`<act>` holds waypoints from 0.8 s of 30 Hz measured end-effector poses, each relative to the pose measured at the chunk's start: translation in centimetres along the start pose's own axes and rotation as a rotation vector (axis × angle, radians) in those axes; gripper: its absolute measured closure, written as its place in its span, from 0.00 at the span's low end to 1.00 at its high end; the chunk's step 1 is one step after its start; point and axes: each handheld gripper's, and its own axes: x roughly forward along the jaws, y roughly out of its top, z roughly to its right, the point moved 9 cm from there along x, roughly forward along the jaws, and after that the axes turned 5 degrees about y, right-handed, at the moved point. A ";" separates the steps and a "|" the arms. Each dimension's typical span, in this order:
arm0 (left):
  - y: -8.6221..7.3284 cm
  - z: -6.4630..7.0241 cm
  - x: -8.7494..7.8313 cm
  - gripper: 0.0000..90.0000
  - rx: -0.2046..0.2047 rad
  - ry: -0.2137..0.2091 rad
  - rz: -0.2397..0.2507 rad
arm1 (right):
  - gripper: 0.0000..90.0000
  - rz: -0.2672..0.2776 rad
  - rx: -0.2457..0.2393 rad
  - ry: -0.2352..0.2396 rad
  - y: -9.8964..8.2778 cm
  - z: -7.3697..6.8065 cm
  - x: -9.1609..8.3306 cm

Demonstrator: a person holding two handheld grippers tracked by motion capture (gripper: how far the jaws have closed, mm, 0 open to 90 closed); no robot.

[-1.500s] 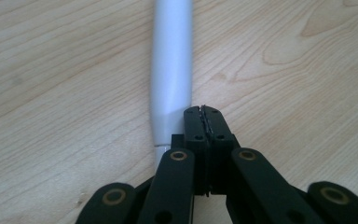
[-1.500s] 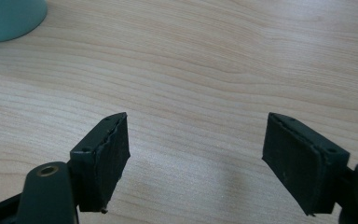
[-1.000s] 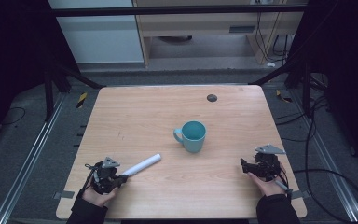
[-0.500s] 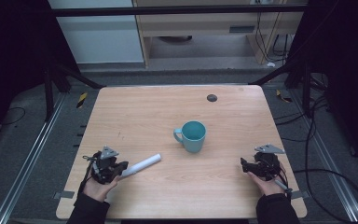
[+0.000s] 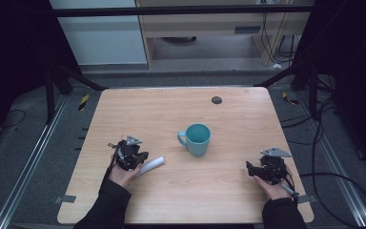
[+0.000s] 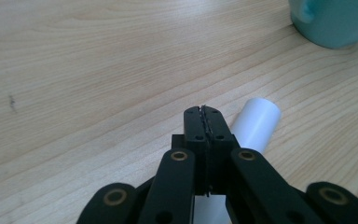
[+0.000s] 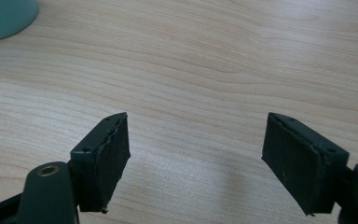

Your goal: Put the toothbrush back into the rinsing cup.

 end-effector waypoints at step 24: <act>-0.7 2.6 0.5 1.00 0.042 -0.074 -0.013 | 0.26 -0.001 -0.004 0.000 0.0 0.0 0.0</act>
